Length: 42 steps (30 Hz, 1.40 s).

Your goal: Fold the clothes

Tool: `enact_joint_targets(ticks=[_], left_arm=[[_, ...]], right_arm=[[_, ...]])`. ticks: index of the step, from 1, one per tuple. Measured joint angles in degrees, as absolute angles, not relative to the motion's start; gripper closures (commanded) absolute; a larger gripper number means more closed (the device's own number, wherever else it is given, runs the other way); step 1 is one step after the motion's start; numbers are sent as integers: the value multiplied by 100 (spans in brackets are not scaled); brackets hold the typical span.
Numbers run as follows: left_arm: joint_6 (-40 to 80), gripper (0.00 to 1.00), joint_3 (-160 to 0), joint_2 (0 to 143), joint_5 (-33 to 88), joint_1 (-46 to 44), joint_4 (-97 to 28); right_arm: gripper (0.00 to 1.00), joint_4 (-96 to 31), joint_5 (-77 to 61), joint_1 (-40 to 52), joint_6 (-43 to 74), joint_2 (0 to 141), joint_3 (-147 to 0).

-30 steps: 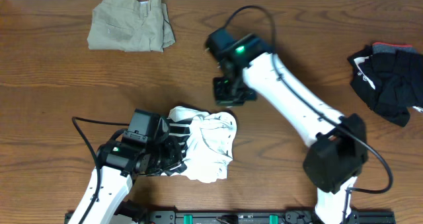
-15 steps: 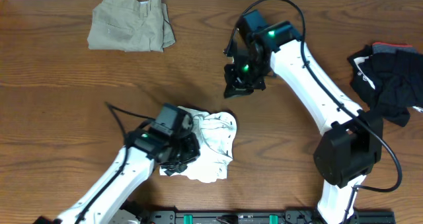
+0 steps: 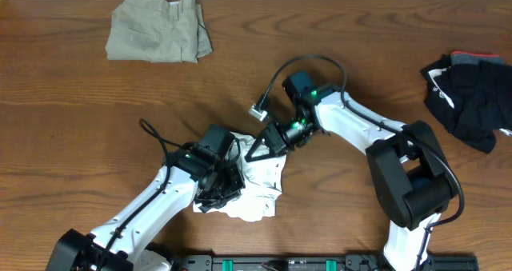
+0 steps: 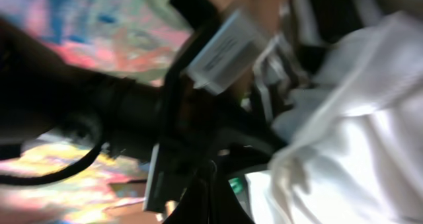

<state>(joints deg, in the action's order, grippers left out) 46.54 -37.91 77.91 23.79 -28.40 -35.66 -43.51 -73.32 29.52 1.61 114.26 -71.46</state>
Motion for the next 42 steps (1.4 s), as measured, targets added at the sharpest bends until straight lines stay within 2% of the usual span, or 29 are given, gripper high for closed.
enact_joint_targets(ticks=[6, 16, 28, 37, 42], left_arm=[[4727, 94, -3791, 7791, 2357, -2840, -3717], [4915, 94, -3785, 7824, 2248, -2858, -3824], [4930, 94, -3785, 7824, 2255, -2862, -3741], [4930, 94, -3785, 7822, 2241, -2823, -3787], [4928, 94, -3787, 7822, 1918, -2624, -4171]], right_arm=[[99, -3785, -7725, 3242, 392, 11426, -7032], [98, -2536, -6401, 3710, 2309, 11421, -7030], [92, -2493, -5347, 4018, 3153, 11426, -7026], [98, -2698, -4668, 4108, 3352, 11909, -7026], [94, -2759, -4644, 4088, 3347, 11968, -7054]])
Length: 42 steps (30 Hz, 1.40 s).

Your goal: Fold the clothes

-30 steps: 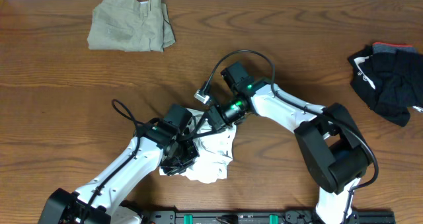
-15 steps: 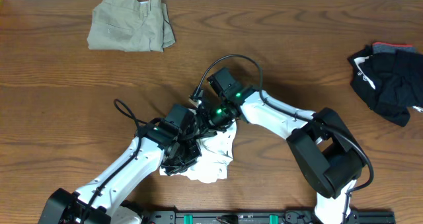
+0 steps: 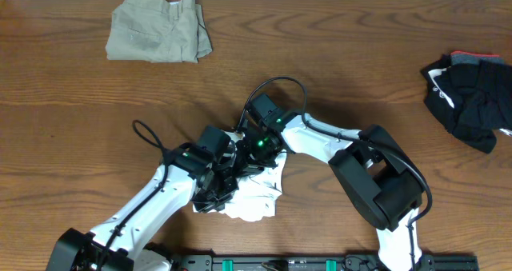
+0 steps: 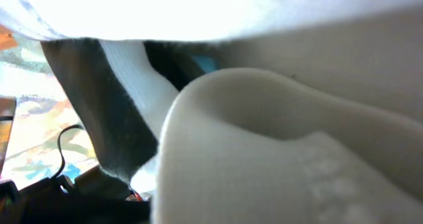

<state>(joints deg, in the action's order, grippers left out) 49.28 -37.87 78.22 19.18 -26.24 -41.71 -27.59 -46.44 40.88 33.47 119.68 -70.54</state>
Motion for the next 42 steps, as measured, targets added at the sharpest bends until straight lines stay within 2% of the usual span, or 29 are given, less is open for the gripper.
enact_joint_targets(ticks=[13, 19, 21, 23, 24, 25, 27, 31, 34, 36, 42], left_arm=[[4606, 94, -3787, 7822, 1166, -1608, -4458], [4550, 94, -3787, 7819, 965, -1173, -4348], [4508, 94, -3787, 7787, 939, -1138, -4333], [4438, 94, -3795, 7714, 941, -1142, -4318], [4344, 91, -3809, 7658, 941, -1153, -4307], [4285, 83, -3833, 7612, 939, -1168, -4300], [4007, 59, -3885, 7467, 937, -1197, -4233], [3636, 35, -3990, 7212, 899, -1221, -3968], [3291, 17, -4010, 7183, 991, -1221, -3638], [3076, 14, -4014, 7207, 1142, -1221, -3308], [2641, 11, -4123, 7701, 1389, -1221, -2449]], right_arm=[[74, -2757, -4880, 3162, 2427, 11968, -7067], [68, -2637, -4790, 2956, 2005, 11970, -7196], [68, -2794, -4635, 2919, 1848, 11998, -7395], [74, -3253, -4405, 2895, 1584, 12075, -7782], [73, -3712, -4259, 2882, 1481, 12138, -8090], [70, -3922, -4158, 2873, 1398, 12158, -8259], [59, -4751, -3769, 2842, 1293, 12241, -8919], [27, -6053, -3079, 2735, 1094, 12245, -10296], [13, -6928, -2598, 2609, 1107, 12143, -11093], [9, -7481, -2259, 2506, 1208, 12020, -11408], [9, -8676, -1568, 2012, 1428, 11528, -11596]])
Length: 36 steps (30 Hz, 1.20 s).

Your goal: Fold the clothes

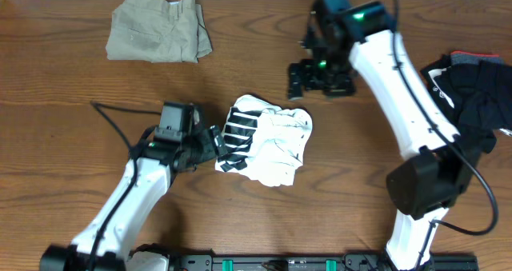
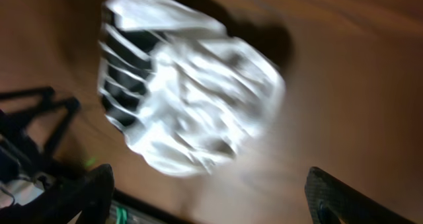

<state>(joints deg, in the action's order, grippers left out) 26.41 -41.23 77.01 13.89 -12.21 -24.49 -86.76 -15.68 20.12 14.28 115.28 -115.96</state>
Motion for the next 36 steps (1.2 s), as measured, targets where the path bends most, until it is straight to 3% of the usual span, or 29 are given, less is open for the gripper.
enact_joint_targets(ticks=[12, 21, 28, 31, 33, 36], left_arm=[[1791, 8, -5843, 9638, 1636, -1116, -2322], [1525, 8, -5979, 10357, 2283, -1111, -2237], [1321, 8, -6060, 10571, 2899, -1105, -2270], [1197, 20, -6062, 10606, 3225, -1133, -2408], [1111, 42, -6066, 10639, 3402, -1181, -2543], [998, 66, -6053, 10707, 3524, -1249, -2873]], right_arm=[[10, -9445, -1323, 1944, 1463, 11404, -11598], [9, -9483, -1319, 1964, 1461, 10628, -11596], [1, -9710, -1299, 1664, 1358, 9579, -11598], [1, -9714, -1275, 1553, 1293, 9233, -11601], [1, -9721, -1271, 1511, 1273, 9072, -11601], [1, -9721, -1260, 1511, 1271, 8925, -11601]])
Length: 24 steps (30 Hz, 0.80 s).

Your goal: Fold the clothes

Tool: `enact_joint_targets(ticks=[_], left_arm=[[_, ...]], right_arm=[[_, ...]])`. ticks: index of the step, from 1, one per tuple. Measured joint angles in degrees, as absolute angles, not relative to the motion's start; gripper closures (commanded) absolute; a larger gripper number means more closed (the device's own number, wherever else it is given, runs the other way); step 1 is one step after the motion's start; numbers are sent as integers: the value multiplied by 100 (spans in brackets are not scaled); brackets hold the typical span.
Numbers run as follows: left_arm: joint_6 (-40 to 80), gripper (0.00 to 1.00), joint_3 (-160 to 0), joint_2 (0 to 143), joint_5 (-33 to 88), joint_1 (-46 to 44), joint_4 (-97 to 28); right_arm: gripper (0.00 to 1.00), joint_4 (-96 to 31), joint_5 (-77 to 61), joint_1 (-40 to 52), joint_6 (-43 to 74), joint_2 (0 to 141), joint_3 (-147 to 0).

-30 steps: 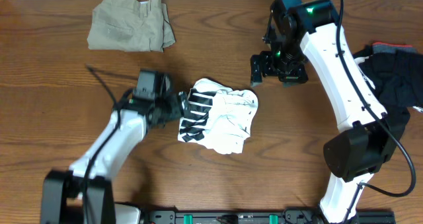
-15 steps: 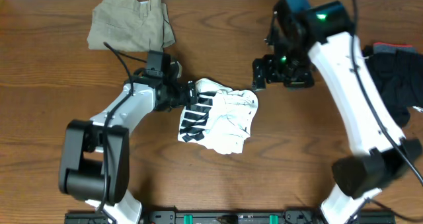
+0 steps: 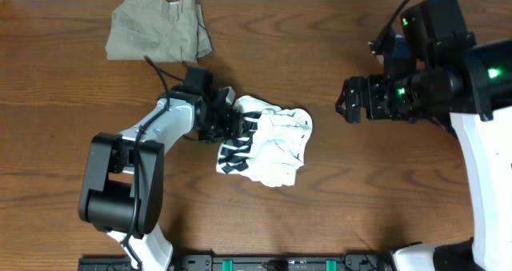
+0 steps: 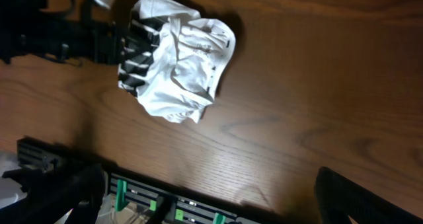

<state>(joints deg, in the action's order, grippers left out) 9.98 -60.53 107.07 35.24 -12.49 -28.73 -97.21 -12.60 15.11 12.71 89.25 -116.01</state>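
A crumpled white garment with black stripes (image 3: 268,147) lies mid-table, also in the right wrist view as the white garment (image 4: 178,65). My left gripper (image 3: 234,123) lies at its upper left edge, against the striped part; its jaws merge with the black stripes, so their state is unclear. My right gripper (image 3: 346,101) hangs high over the table right of the garment, open and holding nothing; one of its fingers (image 4: 56,194) shows at the bottom corner of its own view.
Folded khaki shorts (image 3: 158,36) lie at the far left of the wooden table (image 3: 336,191). The right arm's white links (image 3: 480,143) cover the table's right side. A black rail with green clips (image 4: 165,207) runs along the front edge.
My right gripper has gone from the far middle of the table to the right and sits higher. My left gripper was at the garment's lower left and is now at its upper left.
First both grippers were bunched together on the crumpled garment near the front edge, and stayed so at the second moment. Then the garment lay farther back mid-table, the right gripper open well beyond it, the left beside it. Now the right is farther off.
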Motion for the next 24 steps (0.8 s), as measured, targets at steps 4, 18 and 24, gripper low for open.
enact_joint_targets(ticks=[4, 18, 24], left_arm=[[878, 94, -6045, 10750, 3632, -1258, -3181], [2180, 94, -6045, 10748, 3297, -252, -3308], [2543, 94, -6047, 10748, 3258, 322, -3492]], right_arm=[[1, -9719, -1258, 1509, 1269, 8875, -11601], [1, -9550, -1273, 1511, 1251, 8868, -11017], [13, -7942, -1975, 1592, 1046, 8831, -9723]])
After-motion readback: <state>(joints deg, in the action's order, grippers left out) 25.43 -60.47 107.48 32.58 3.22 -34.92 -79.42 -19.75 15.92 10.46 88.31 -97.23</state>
